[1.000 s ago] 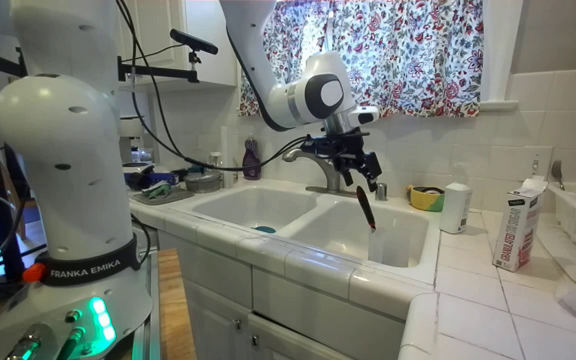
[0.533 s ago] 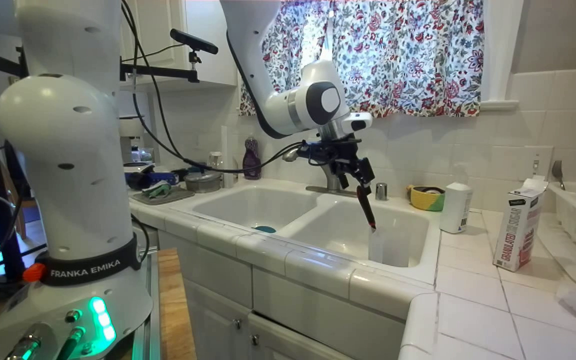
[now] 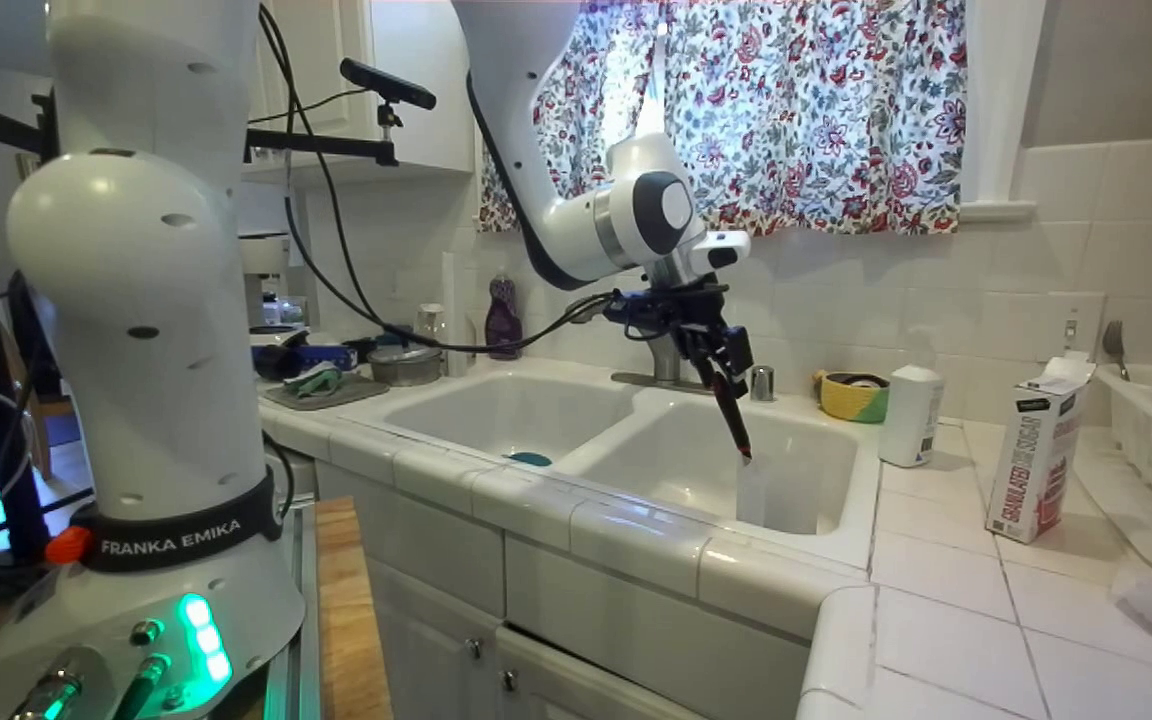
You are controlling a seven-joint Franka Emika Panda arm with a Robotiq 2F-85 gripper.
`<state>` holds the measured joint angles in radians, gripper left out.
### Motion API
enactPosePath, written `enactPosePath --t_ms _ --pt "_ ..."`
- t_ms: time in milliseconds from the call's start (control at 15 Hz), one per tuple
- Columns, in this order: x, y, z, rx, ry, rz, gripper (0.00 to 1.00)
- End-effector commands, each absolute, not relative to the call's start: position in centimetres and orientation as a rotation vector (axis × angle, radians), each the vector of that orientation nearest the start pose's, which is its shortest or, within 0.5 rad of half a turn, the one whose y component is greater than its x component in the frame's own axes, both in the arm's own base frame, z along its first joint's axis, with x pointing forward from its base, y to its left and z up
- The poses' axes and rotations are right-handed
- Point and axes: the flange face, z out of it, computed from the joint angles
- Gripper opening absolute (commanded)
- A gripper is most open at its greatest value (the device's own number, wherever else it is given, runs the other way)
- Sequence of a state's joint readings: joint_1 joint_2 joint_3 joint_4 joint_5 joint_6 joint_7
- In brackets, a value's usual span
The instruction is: Use the black spatula to stir the contents in the jug.
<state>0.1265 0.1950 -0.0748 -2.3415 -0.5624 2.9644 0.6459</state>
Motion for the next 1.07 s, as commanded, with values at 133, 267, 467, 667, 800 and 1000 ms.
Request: enactPosePath --t_ms 133,267,467,667,800,1000 --pt "55.1 6.9 28.0 -3.131 0.103 -0.769 0.45" --pt "55.1 7.0 27.9 -3.138 0.105 -0.77 0.43" --pt "55.1 7.1 28.0 -3.139 0.098 -0.77 0.12" --pt "55.0 6.9 28.6 -3.153 0.103 -0.733 0.1" --pt "55.2 6.5 29.0 -3.154 0.093 -0.714 0.1" --pt "56.6 5.4 29.9 -3.155 0.105 -0.692 0.1"
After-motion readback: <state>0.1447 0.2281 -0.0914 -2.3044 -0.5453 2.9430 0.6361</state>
